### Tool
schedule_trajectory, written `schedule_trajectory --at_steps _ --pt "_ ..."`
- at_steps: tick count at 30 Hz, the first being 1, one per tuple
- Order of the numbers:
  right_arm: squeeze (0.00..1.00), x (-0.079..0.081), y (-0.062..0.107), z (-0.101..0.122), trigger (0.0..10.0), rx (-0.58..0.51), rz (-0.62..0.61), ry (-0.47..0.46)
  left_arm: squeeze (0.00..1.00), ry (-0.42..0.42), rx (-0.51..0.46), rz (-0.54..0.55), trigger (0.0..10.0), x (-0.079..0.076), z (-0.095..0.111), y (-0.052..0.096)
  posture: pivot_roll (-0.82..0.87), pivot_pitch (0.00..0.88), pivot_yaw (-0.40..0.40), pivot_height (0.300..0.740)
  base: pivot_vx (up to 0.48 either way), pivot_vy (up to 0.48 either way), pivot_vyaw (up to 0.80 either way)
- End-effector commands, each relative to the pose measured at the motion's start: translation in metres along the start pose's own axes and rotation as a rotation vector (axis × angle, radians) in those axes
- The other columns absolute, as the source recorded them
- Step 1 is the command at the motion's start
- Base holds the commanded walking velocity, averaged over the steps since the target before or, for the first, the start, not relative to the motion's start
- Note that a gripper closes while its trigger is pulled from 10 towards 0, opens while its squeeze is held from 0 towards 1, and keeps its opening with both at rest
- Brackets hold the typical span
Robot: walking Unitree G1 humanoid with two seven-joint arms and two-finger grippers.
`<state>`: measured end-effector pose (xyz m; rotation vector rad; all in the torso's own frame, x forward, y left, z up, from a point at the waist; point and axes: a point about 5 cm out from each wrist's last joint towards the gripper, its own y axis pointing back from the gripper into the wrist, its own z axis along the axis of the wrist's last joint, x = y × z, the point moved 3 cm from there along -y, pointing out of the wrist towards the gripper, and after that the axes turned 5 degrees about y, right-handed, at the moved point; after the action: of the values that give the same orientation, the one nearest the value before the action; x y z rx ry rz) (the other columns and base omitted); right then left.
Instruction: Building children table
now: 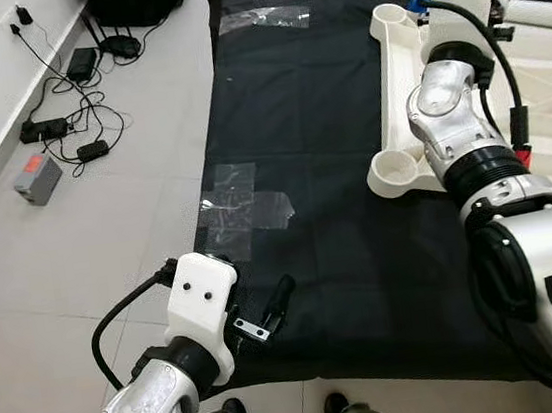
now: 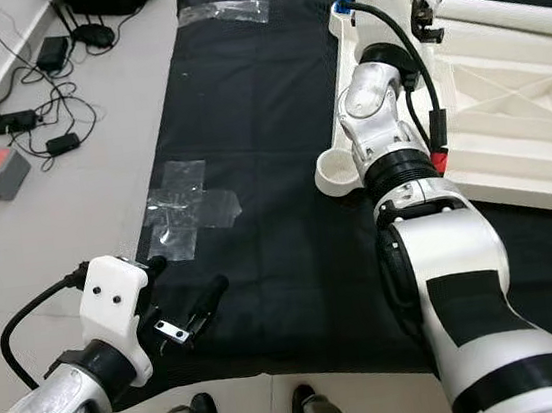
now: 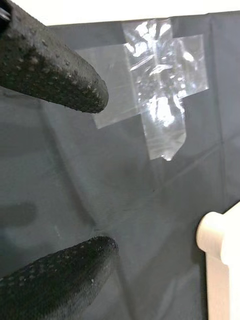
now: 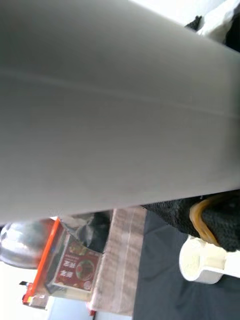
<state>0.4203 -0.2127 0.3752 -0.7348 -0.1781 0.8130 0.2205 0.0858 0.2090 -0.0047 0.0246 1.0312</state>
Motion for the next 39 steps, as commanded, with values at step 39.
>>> schedule_trajectory --at_steps 39 --pt "0.0 0.073 0.079 -0.044 0.0 0.447 0.299 -0.45 0.0 -0.05 0.032 -0.007 10.0 0.005 -0.001 -0.002 0.12 0.378 -0.053 0.74 0.0 0.0 0.0"
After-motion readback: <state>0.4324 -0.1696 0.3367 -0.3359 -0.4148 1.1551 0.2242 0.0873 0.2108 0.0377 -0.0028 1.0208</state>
